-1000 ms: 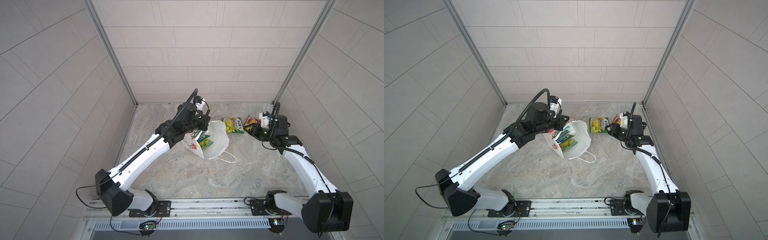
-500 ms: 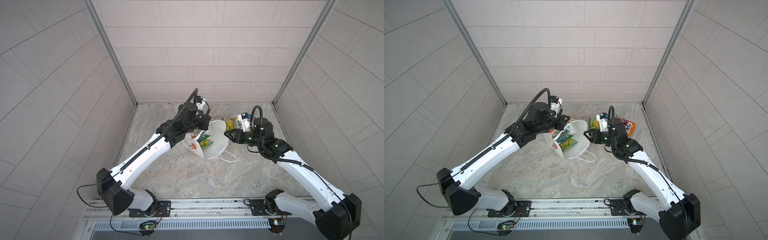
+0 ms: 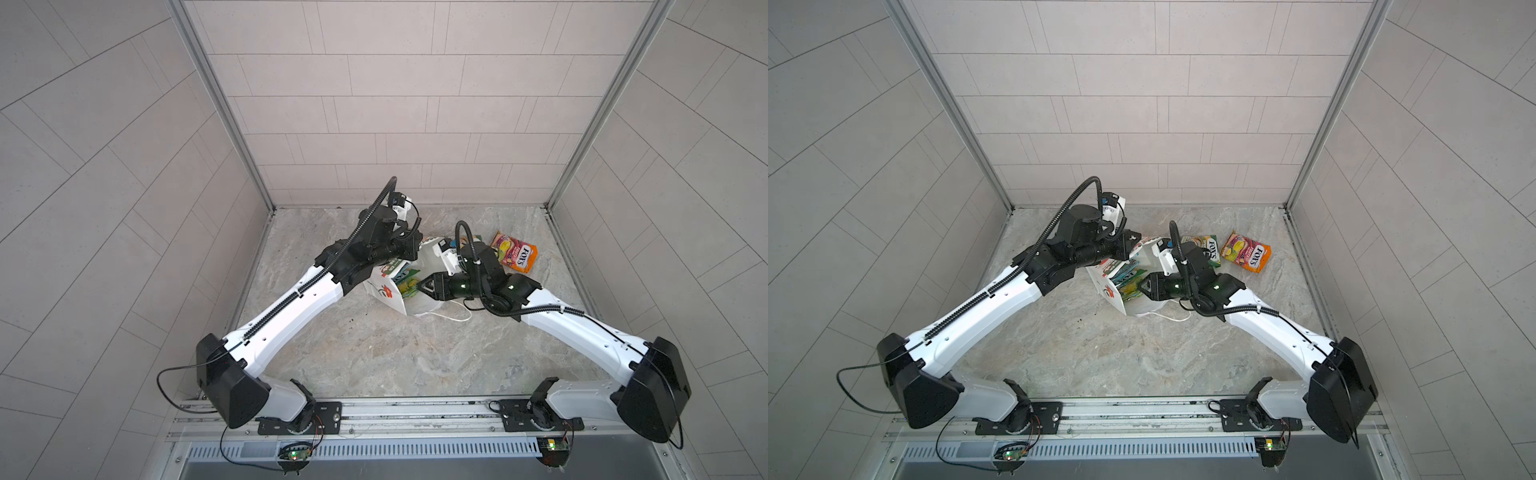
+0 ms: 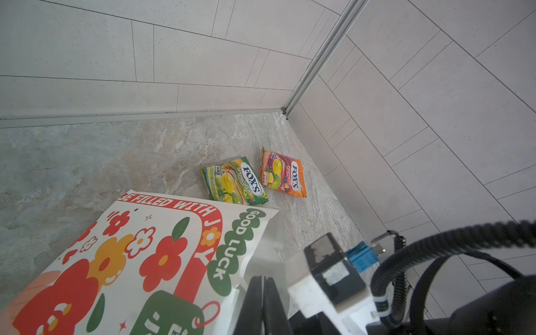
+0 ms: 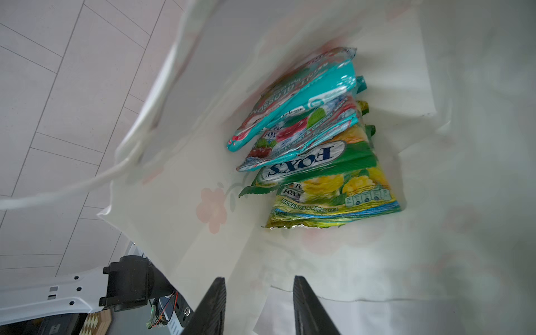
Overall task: Take the snacks out of the paper bag
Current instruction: 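Reach the right gripper toward the teal and green candy bags inside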
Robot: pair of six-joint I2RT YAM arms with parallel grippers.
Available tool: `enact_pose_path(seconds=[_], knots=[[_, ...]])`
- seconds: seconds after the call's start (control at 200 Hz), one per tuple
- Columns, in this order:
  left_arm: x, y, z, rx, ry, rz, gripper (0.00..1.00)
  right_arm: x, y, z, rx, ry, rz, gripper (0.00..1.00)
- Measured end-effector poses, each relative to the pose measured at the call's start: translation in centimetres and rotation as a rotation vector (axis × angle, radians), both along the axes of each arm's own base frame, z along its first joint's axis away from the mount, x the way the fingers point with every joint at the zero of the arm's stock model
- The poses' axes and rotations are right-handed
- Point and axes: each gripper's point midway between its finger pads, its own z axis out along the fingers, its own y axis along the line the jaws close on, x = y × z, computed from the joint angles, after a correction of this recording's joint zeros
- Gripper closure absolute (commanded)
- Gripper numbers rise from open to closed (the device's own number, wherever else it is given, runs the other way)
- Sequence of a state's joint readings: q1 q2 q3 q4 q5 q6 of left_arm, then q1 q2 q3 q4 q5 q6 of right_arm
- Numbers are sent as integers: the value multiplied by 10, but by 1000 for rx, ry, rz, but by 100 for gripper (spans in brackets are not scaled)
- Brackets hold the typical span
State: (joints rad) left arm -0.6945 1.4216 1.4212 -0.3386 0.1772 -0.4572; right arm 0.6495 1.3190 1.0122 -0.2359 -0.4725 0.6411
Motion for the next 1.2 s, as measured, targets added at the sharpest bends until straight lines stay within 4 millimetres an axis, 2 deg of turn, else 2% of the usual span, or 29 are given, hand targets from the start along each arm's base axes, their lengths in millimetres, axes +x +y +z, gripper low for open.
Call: enact_pose_path(seconds=[0.225, 0.44, 0.726, 1.196], knots=[[1, -2, 0, -4, -1, -5, 100, 7, 22, -19, -46, 34, -35, 61], [0, -4, 0, -6, -4, -10, 100, 24, 21, -28, -32, 69, -161, 61], [-1, -6, -1, -4, -3, -17, 100, 35, 19, -47, -40, 133, -295, 57], [-3, -9, -2, -3, -1, -30, 100, 49, 26, -73, -49, 189, -356, 57]])
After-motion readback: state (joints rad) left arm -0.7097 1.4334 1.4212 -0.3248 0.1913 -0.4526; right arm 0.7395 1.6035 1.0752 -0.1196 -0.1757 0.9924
